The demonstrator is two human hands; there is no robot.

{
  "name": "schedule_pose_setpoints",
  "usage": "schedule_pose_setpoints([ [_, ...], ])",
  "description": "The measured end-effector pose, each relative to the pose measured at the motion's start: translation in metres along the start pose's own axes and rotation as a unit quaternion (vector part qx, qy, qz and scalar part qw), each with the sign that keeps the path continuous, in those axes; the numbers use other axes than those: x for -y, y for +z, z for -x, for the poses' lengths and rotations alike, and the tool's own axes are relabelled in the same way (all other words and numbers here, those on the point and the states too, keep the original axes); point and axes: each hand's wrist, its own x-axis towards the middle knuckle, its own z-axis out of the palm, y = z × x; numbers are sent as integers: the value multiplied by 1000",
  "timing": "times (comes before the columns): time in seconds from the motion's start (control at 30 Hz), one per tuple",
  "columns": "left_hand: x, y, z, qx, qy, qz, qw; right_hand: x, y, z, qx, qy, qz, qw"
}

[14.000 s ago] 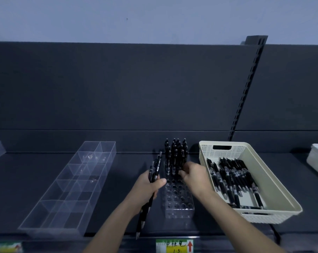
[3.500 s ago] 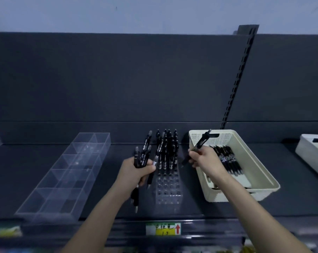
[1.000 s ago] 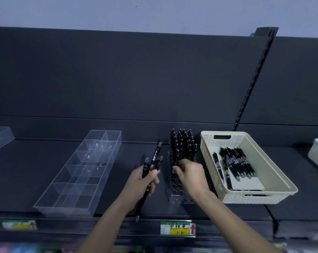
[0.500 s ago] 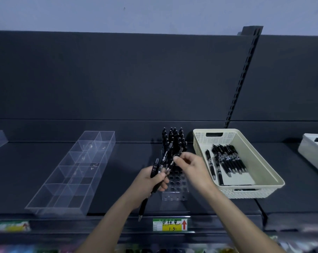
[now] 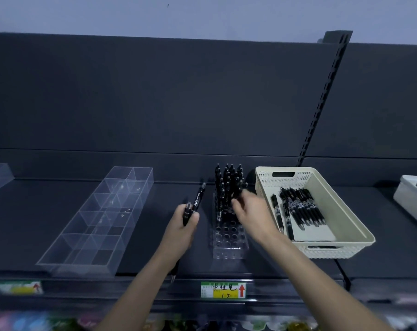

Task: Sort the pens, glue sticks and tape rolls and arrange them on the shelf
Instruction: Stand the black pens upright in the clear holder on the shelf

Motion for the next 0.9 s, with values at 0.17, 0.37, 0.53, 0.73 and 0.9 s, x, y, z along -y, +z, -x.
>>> schedule_pose_setpoints([
  [0.17, 0, 0, 2, 14, -20, 27, 999, -1, 22, 1, 39, 17, 50, 998],
  [0.37, 0, 1, 4, 14, -7, 3, 1000, 1, 28, -1, 15, 68, 33, 997],
  [0.53, 1, 2, 3, 15, 20, -39, 999, 0, 29, 1, 17, 88, 11, 996],
  [0.73, -2, 10, 3, 32, 28, -35, 998, -4, 24, 10, -15, 96, -27, 995],
  [0.9, -5, 23, 4, 64, 35, -42, 996, 8, 11, 28, -33, 83, -212, 973],
])
